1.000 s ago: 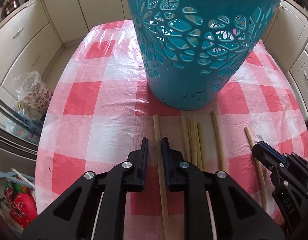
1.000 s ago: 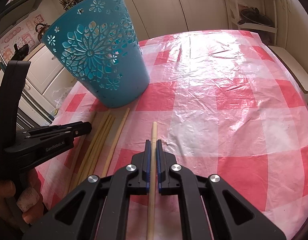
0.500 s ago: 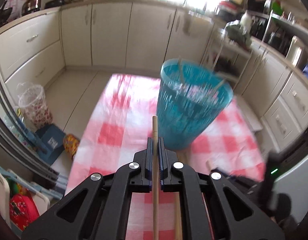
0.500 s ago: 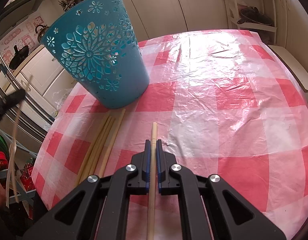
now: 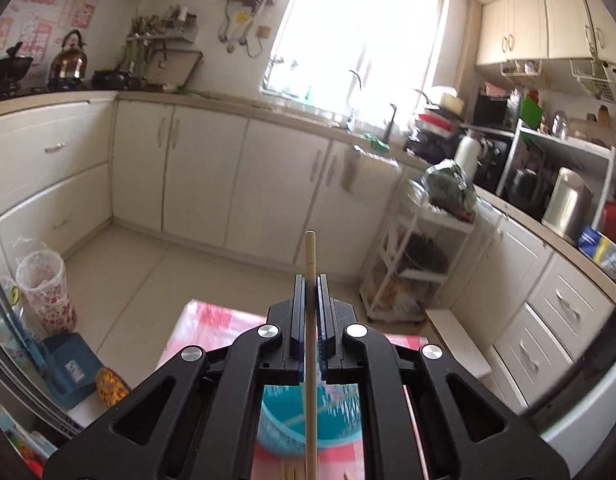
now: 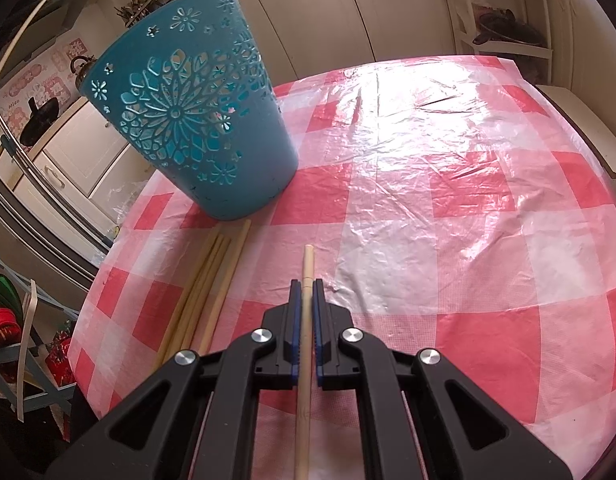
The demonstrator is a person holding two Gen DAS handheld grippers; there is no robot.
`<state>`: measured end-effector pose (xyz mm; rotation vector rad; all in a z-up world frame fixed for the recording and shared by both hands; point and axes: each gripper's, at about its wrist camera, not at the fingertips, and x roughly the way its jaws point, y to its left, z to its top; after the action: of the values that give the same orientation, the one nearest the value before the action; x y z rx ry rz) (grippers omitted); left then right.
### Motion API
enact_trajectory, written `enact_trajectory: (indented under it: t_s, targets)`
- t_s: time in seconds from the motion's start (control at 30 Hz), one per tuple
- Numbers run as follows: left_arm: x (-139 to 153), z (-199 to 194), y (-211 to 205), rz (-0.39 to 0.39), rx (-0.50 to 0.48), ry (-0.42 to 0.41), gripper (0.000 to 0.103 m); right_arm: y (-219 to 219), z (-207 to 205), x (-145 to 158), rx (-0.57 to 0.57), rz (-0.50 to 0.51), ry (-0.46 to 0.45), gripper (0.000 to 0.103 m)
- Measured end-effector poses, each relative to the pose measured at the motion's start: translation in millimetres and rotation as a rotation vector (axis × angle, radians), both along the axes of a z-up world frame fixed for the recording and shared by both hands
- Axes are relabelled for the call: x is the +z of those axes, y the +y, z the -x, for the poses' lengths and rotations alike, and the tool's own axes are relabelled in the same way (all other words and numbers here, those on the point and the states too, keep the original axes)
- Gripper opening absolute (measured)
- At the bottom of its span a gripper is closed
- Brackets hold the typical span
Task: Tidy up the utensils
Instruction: 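Lift the chopstick with the left gripper and drop it into the basket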
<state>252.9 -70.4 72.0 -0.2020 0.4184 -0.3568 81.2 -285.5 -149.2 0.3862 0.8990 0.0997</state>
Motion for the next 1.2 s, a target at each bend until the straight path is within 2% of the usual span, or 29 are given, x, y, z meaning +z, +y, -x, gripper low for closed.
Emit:
enact_trajectory:
  t_s: [0.13,0.23,0.6,0.8,0.9,0.97,1.0,1.03,1.1,1.2]
  targets:
    - [0,-21,-21,-0.017,0.093,-0.072,0.005,-3,1,0,-0.001,-0.013,-0.001,0.006]
    - [-9,-37,-33,-0.007,0.109,-0.1,0.005,-3,1,0,-0.002,-0.022,-0.002,0.006]
    - [-65,-51,-41,-0.006,0.169,-0.056,0.005,-3,2,0,-0.009,-0.035,-0.003,0.006]
    - [-88,-48,-43,-0.066,0.148,-0.012,0.005,-3,2,0,-0.01,-0.035,-0.003,0.006]
    - [-96,-44,-45,-0.123,0.113,0.028,0.007,-3,2,0,-0.01,-0.036,-0.003,0.006]
    - [-98,-39,-43,-0.153,0.106,0.047,0.015,-3,2,0,-0.01,-0.038,-0.002,0.006]
    - [-98,-34,-39,-0.166,0.109,0.058,0.029,-3,2,0,-0.01,-0.04,-0.003,0.007]
    - [-98,-29,-35,-0.172,0.119,0.06,0.049,-2,2,0,-0.008,-0.042,-0.003,0.008]
    - [-95,-11,-20,-0.178,0.162,0.041,0.065,-1,2,1,0.001,-0.047,-0.006,0.013]
    - [-91,13,2,-0.18,0.173,0.041,0.071,3,2,2,0.019,-0.045,-0.009,0.018]
